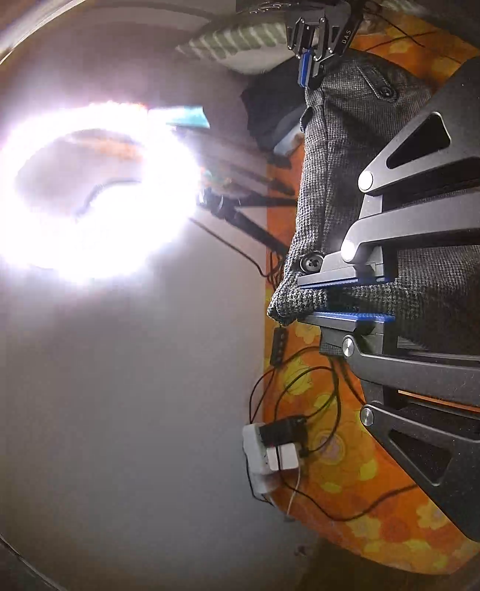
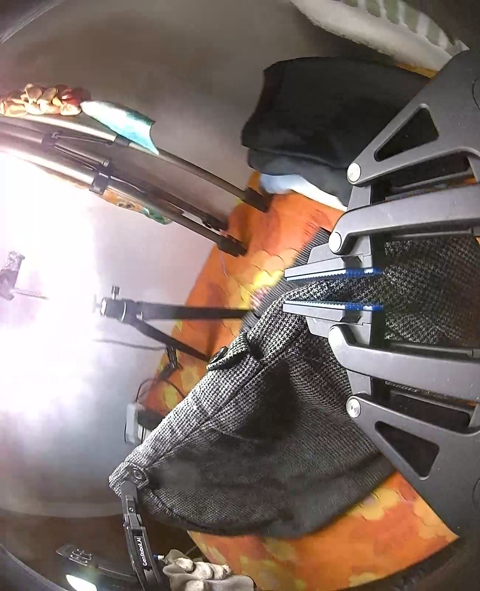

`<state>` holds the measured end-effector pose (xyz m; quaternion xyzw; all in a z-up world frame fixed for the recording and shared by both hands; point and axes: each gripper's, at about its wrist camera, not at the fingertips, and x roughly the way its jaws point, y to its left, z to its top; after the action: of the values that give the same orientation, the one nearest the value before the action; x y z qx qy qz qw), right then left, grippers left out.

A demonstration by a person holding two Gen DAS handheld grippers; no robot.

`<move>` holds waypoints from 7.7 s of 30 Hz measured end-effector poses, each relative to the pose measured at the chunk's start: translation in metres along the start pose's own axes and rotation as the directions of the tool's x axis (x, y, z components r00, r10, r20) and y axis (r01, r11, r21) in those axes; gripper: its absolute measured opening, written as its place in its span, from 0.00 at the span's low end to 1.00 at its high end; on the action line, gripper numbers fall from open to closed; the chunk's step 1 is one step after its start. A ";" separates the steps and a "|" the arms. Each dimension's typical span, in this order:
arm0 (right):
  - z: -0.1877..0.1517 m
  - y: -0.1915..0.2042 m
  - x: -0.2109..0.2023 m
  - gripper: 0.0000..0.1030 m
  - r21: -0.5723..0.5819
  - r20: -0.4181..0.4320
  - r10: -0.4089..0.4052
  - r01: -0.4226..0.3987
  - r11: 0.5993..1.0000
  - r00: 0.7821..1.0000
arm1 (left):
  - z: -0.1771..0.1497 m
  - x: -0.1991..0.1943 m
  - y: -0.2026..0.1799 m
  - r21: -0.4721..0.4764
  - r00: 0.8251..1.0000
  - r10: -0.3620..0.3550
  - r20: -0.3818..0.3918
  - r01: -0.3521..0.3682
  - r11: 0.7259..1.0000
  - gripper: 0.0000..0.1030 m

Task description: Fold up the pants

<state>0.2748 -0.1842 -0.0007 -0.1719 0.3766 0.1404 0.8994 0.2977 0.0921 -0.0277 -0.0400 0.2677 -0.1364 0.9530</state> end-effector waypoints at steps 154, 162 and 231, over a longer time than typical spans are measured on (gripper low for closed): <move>-0.139 -0.046 0.021 0.16 0.875 0.061 0.275 -0.184 0.448 0.959 | -0.150 -0.032 -0.026 -0.051 0.854 -0.209 -0.476 0.210 0.976 0.07; -0.139 -0.044 0.021 0.17 0.873 0.048 0.271 -0.172 0.457 0.961 | -0.122 -0.072 -0.013 0.009 0.917 -0.128 -0.378 0.142 0.990 0.07; -0.145 -0.036 0.032 0.21 0.908 0.039 0.261 -0.143 0.393 0.965 | -0.081 0.072 -0.123 0.115 0.938 -0.099 -0.331 0.145 0.983 0.18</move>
<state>0.2190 -0.2731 -0.1121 0.3780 0.4595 0.0143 0.8036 0.2852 -0.0465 -0.1145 0.0324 0.4076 -0.2183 0.8861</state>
